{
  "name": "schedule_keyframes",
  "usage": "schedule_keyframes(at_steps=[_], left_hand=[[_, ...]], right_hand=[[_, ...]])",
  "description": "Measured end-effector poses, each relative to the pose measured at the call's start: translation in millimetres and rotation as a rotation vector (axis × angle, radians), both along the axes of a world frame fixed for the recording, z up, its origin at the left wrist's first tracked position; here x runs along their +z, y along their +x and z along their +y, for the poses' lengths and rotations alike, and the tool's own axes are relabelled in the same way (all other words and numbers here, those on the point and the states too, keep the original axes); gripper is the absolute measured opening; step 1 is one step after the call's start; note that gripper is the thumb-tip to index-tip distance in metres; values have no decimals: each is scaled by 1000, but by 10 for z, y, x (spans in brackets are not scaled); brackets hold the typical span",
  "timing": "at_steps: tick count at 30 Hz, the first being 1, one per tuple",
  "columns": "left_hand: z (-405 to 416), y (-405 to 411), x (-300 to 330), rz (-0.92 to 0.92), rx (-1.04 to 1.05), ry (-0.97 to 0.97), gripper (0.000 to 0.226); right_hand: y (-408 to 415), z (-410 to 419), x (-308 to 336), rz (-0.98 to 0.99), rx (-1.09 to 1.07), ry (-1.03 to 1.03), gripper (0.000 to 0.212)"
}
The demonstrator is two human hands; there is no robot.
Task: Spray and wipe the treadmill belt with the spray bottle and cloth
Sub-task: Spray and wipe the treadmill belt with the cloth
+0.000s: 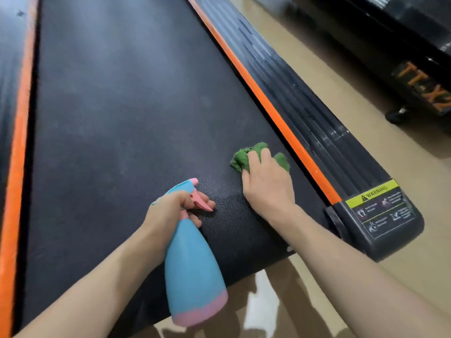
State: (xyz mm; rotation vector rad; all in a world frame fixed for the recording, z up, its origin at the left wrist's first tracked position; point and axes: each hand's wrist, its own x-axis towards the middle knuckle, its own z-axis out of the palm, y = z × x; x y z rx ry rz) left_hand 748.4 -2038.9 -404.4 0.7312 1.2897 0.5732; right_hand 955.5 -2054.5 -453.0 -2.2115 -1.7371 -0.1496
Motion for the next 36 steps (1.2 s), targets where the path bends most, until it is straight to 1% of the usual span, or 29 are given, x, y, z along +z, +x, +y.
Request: schedule_keyframes(at_steps=[2,4,5,8,10,14,17,18,21,22,24,27,29,33,36], left_hand=[[139,141,197,-41,49,25,46],[300,339,387,-78,76,61,40],[383,419,458,-55,79,82,43],[507,479,558,-34,166,150,65],[528,470,596,17,228,167,72],[453,486,690,99,238,169,62],[302,473,690,128,253,166,67],[241,488,705,120,254,165,66],[122,586,771,88,268,163,75],[121,618,790,82,285,171,73],[135,673,832,93,321,184,63],[167,723,802,89,351,169,51],[194,715,698,80,375,156,48],[330,637,438,-77,464,71,51],[457,565,224,-71,418,4,47]], right_hand=[[-24,-233,-13,-20,22,2,17],[4,-286,-23,-49,35,9,16],[9,-287,-22,-59,32,15,16],[-12,-275,-25,-70,15,22,16],[-17,-276,-36,-38,2,7,19],[4,-251,-19,32,25,-38,24],[18,-250,3,65,50,-59,25],[20,-253,8,66,58,-71,26],[39,-255,36,65,75,-86,25],[38,-248,38,67,76,-82,23],[37,-233,36,70,82,-74,22],[62,-207,5,53,103,-65,27],[95,-187,-28,26,140,-32,31],[218,-81,-43,-16,229,16,24],[306,152,-51,-60,296,20,20]])
